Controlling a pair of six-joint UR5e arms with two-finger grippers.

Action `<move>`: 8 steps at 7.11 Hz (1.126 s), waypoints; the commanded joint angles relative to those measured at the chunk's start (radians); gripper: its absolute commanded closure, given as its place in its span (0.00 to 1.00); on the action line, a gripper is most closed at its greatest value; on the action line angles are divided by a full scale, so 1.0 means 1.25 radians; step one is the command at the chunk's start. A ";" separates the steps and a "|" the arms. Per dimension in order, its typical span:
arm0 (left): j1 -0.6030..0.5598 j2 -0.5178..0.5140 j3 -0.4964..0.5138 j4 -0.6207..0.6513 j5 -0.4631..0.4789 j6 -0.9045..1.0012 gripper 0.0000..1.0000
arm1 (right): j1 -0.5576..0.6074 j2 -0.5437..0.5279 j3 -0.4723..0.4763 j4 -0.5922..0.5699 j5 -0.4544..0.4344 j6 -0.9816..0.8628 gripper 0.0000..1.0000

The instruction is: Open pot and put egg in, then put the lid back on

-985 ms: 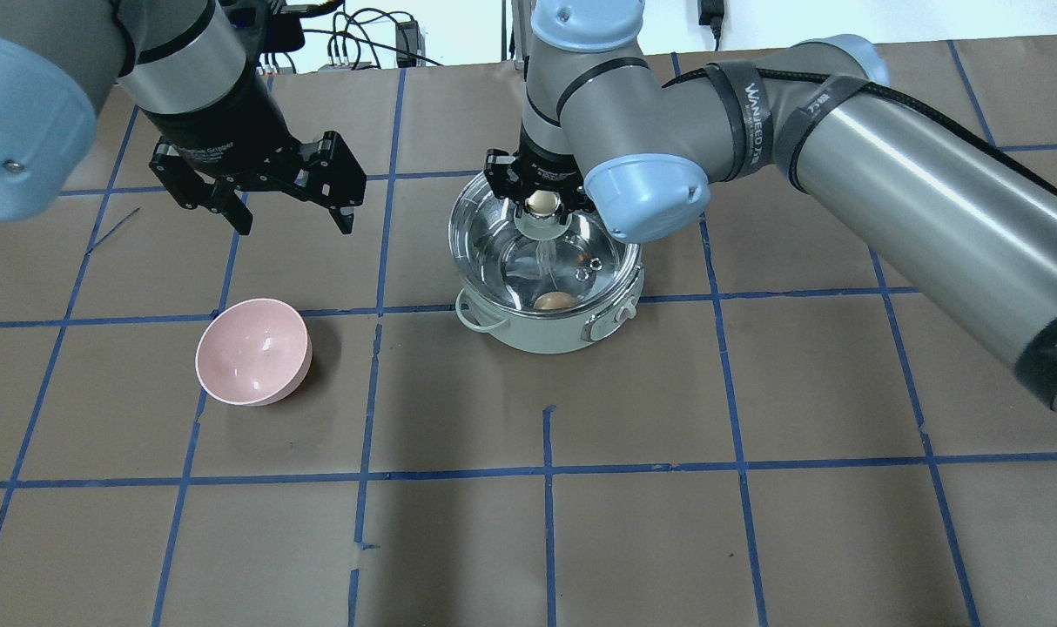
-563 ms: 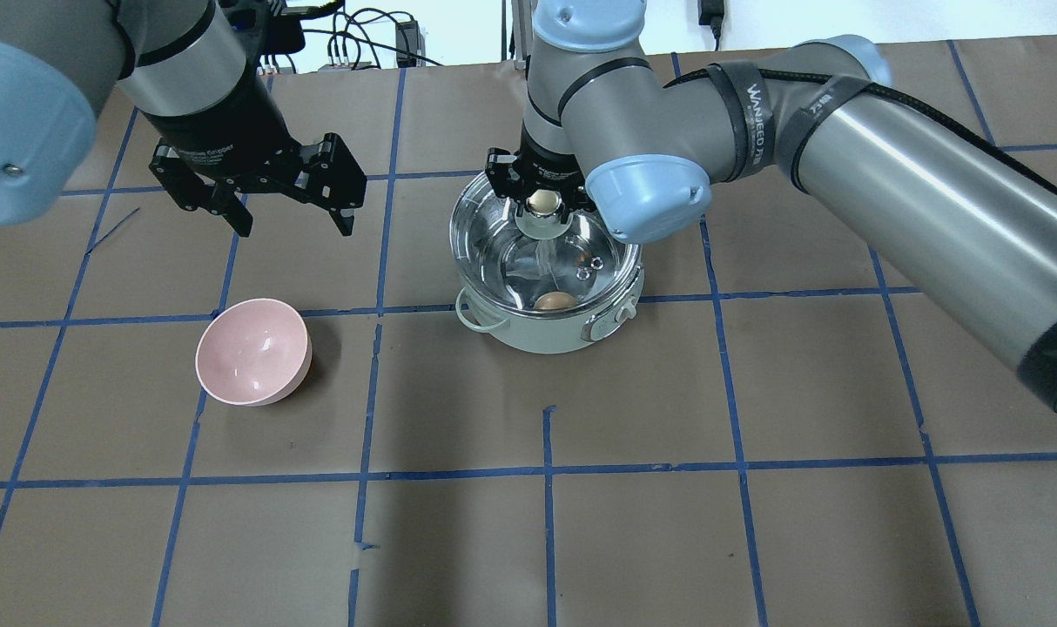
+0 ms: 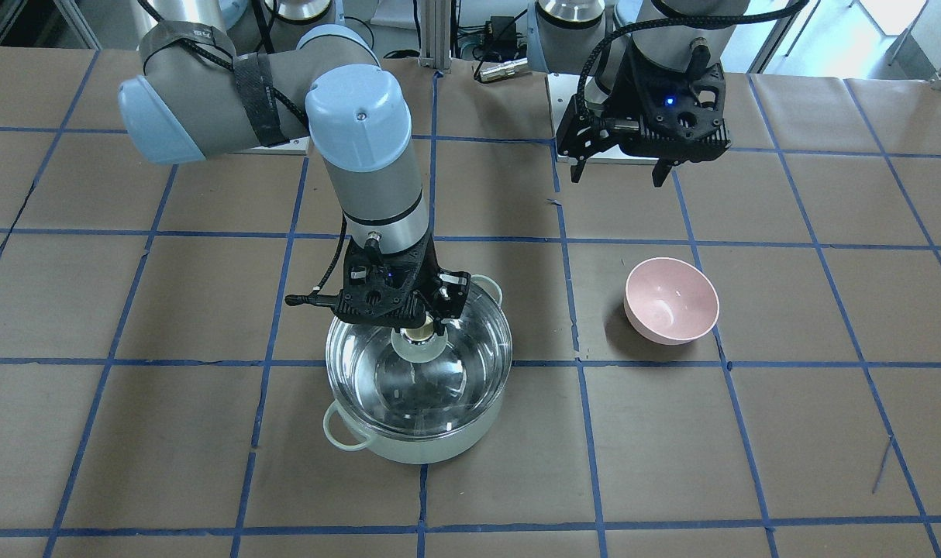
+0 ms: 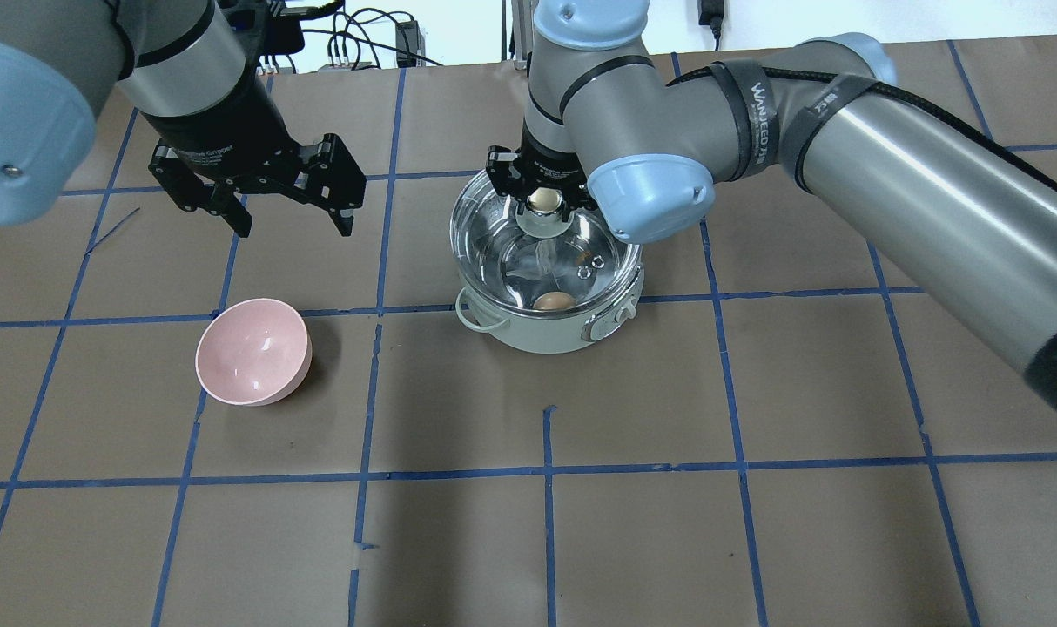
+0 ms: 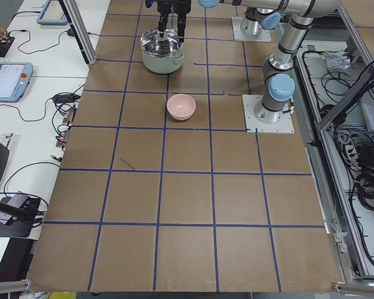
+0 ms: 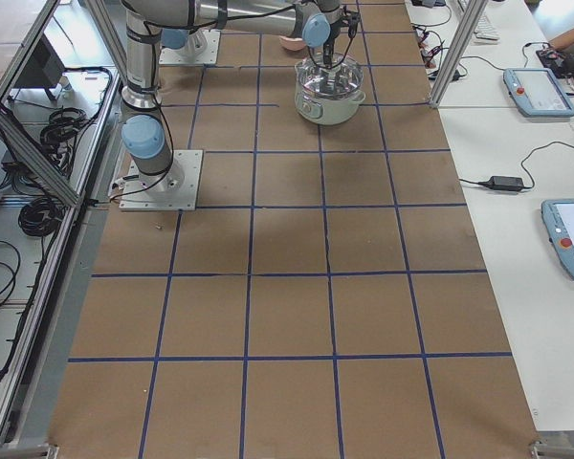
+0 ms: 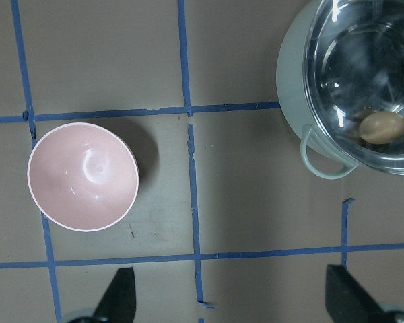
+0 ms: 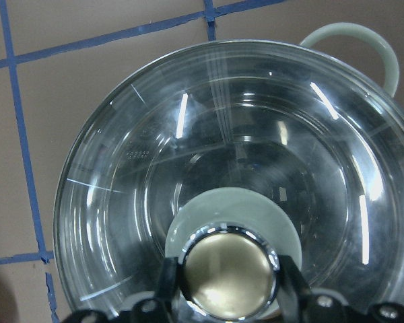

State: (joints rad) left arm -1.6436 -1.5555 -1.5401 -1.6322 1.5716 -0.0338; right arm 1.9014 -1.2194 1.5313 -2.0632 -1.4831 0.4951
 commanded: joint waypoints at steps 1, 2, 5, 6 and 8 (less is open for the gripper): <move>-0.001 0.000 0.000 0.000 0.001 0.000 0.00 | 0.001 0.000 0.000 0.000 -0.003 0.006 0.28; -0.001 0.000 0.000 0.000 -0.001 0.000 0.00 | 0.001 0.000 -0.006 0.000 -0.003 0.008 0.22; -0.001 0.000 0.000 0.000 -0.001 0.000 0.00 | -0.057 -0.052 -0.027 0.021 -0.001 -0.011 0.17; 0.001 0.000 0.000 0.000 -0.001 0.000 0.00 | -0.103 -0.101 -0.032 0.103 -0.003 -0.061 0.15; -0.001 0.000 0.000 0.000 0.001 0.000 0.00 | -0.234 -0.242 -0.024 0.305 -0.006 -0.232 0.00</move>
State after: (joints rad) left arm -1.6440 -1.5554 -1.5401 -1.6321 1.5711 -0.0337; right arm 1.7052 -1.4263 1.4988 -1.8185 -1.4898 0.3346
